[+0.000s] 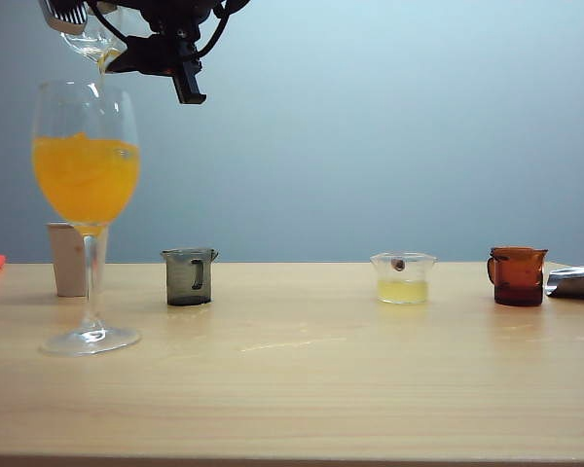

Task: Pick up the second measuring cup from the left, pour the orange juice inside into the goblet, and finally put the measuring cup back in its original place.

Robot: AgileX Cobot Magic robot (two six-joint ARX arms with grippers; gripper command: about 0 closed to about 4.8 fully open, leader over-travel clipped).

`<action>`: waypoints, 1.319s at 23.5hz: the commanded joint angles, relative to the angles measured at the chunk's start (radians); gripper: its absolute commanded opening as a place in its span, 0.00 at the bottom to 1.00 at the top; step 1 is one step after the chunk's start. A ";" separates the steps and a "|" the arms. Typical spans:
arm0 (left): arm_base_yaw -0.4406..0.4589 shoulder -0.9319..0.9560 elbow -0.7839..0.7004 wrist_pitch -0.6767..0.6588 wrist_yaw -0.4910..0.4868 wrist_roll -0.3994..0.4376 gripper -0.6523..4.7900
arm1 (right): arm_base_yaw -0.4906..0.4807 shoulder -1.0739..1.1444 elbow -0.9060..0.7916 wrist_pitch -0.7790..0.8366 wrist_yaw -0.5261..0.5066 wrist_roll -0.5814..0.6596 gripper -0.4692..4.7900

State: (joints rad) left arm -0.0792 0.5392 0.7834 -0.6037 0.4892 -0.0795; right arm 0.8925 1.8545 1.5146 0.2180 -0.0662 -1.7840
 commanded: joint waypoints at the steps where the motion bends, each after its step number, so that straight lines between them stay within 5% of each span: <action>1: 0.000 -0.001 0.002 0.006 0.002 0.001 0.11 | 0.010 -0.008 0.008 0.014 -0.002 -0.005 0.08; 10: 0.000 -0.002 0.002 0.006 0.002 0.000 0.11 | 0.012 -0.008 0.008 0.019 -0.007 0.045 0.08; 22: 0.000 -0.003 0.002 0.005 0.005 0.000 0.11 | -0.035 -0.016 0.009 0.024 -0.007 0.718 0.08; 31: 0.000 -0.003 0.002 0.005 0.005 0.000 0.11 | -0.167 -0.036 0.008 0.068 -0.003 1.172 0.08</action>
State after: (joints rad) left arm -0.0792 0.5381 0.7834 -0.6037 0.4896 -0.0795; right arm 0.7441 1.8297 1.5154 0.2501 -0.0715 -0.7193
